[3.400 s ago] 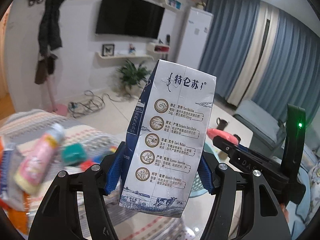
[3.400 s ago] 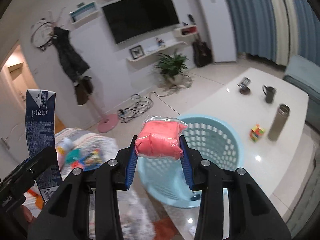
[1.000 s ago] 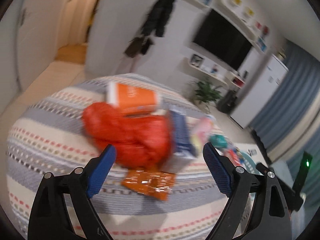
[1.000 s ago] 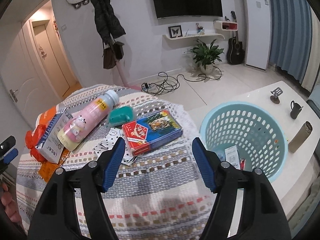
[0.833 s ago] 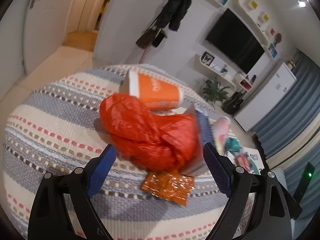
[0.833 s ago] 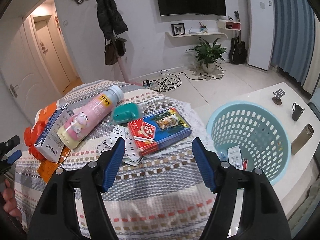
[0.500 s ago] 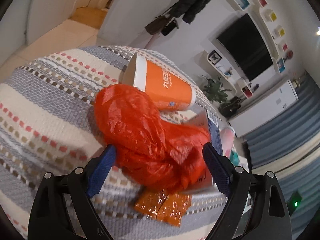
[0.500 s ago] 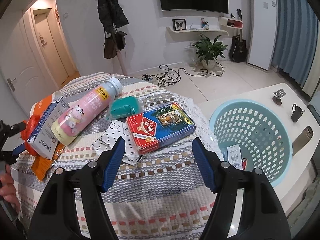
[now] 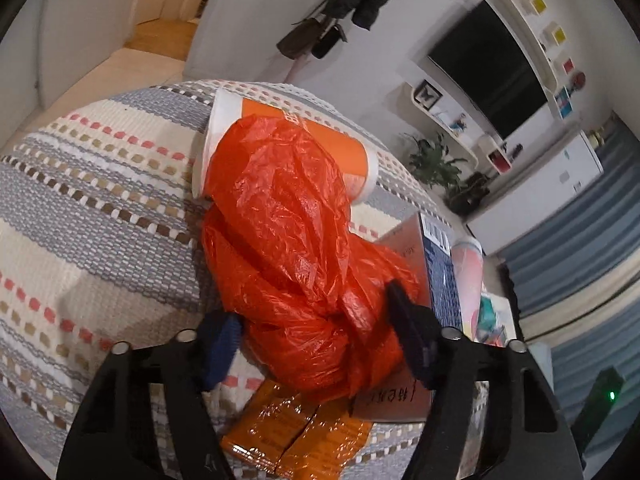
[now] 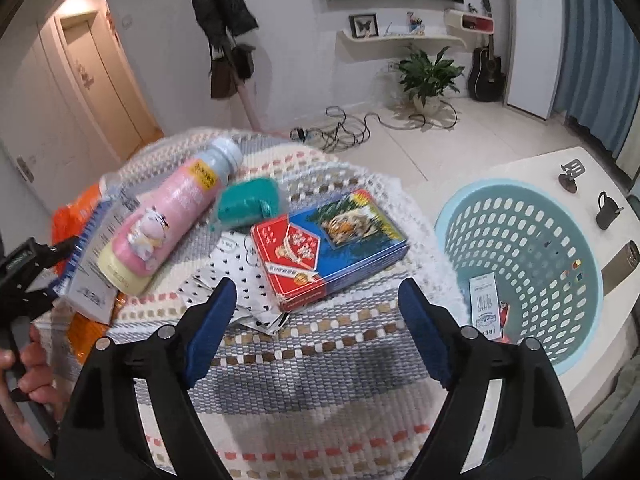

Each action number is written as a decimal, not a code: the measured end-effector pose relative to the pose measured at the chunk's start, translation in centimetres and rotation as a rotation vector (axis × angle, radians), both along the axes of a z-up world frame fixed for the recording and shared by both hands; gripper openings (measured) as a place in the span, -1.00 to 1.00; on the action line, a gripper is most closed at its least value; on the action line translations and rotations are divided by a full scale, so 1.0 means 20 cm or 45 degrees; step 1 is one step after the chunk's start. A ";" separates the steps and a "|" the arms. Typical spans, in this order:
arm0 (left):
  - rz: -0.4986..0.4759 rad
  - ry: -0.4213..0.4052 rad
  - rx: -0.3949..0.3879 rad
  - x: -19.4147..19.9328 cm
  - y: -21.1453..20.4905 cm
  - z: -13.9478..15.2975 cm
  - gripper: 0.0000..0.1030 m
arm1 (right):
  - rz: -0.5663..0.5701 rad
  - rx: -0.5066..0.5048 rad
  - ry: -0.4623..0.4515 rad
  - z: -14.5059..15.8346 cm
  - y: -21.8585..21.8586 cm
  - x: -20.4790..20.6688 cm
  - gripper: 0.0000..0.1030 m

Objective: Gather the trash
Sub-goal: 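Grasp the red plastic bag with the left tool while the right tool grasps the card box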

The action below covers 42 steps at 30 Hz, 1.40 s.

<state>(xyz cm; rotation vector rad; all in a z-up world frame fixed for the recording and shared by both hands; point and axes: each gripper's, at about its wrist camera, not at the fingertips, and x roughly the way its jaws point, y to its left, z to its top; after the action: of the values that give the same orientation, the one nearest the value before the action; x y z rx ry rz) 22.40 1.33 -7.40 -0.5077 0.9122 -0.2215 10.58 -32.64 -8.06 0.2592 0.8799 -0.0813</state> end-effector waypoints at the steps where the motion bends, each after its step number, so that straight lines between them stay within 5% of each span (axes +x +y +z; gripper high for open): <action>1: -0.013 -0.006 -0.002 -0.01 0.01 0.01 0.14 | 0.007 0.003 0.005 -0.01 0.01 0.01 0.53; 4: -0.040 -0.020 0.006 -0.05 0.05 0.01 0.05 | -0.006 -0.003 0.033 -0.05 0.02 0.05 0.36; 8: -0.066 -0.042 0.017 -0.14 0.10 0.01 0.01 | 0.002 0.020 0.056 -0.07 0.01 0.05 -0.27; 11: -0.077 -0.061 0.021 -0.19 0.14 0.00 0.00 | -0.005 0.010 0.062 -0.09 -0.03 0.01 -0.40; 17: -0.080 -0.107 0.015 -0.23 0.16 -0.01 0.00 | -0.048 0.010 0.077 -0.07 -0.14 -0.08 -0.30; 20: -0.087 -0.118 0.004 -0.25 0.15 -0.02 0.00 | -0.093 0.042 0.044 -0.02 -0.17 -0.09 0.47; 31: -0.121 -0.148 0.002 -0.29 0.16 0.00 -0.02 | -0.198 0.234 0.153 -0.07 -0.18 0.25 0.52; 42: -0.151 -0.173 -0.071 -0.35 0.25 0.01 -0.06 | -0.163 0.007 0.136 -0.09 -0.03 0.32 0.28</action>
<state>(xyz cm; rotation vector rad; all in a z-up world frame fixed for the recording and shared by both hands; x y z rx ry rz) 15.36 6.36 -7.12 -0.4843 0.8062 -0.3854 16.97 -33.32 -9.82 0.3184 0.9691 -0.2136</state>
